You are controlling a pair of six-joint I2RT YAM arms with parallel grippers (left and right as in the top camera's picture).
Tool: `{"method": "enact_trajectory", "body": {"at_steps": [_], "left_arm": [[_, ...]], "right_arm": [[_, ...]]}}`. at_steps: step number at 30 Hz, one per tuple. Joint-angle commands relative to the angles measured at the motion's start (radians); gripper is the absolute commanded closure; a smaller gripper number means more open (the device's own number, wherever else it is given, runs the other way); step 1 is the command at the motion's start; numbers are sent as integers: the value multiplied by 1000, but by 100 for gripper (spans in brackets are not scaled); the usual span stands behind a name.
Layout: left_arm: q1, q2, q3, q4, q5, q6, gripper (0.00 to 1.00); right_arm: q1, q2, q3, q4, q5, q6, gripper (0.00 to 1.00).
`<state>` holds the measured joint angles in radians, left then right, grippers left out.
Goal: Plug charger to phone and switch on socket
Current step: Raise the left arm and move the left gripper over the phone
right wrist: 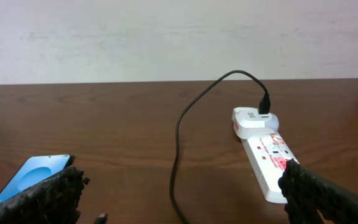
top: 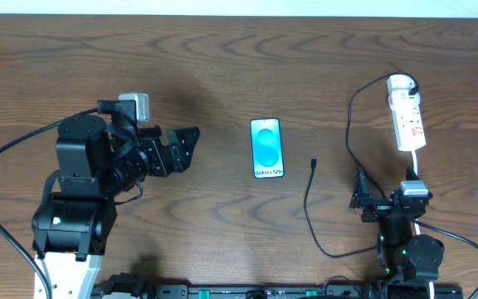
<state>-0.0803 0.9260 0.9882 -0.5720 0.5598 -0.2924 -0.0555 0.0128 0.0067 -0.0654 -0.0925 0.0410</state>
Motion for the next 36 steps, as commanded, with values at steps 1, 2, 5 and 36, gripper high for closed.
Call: {"method": "enact_trajectory", "body": {"at_steps": [1,2,5,36], "left_arm": [[3,11,30,-24,61,-31,5],[3,16,38,-34,61,-31,5],[2,55,96,-106,32,-31,5],[-442,618,564,-621,-423,-28,2]], "right_arm": [[5,-3,-1,-5,5,6,1],[5,-3,-1,-5,5,6,1],[5,-3,-1,-5,5,6,1],[5,-3,-1,-5,5,6,1]]}}
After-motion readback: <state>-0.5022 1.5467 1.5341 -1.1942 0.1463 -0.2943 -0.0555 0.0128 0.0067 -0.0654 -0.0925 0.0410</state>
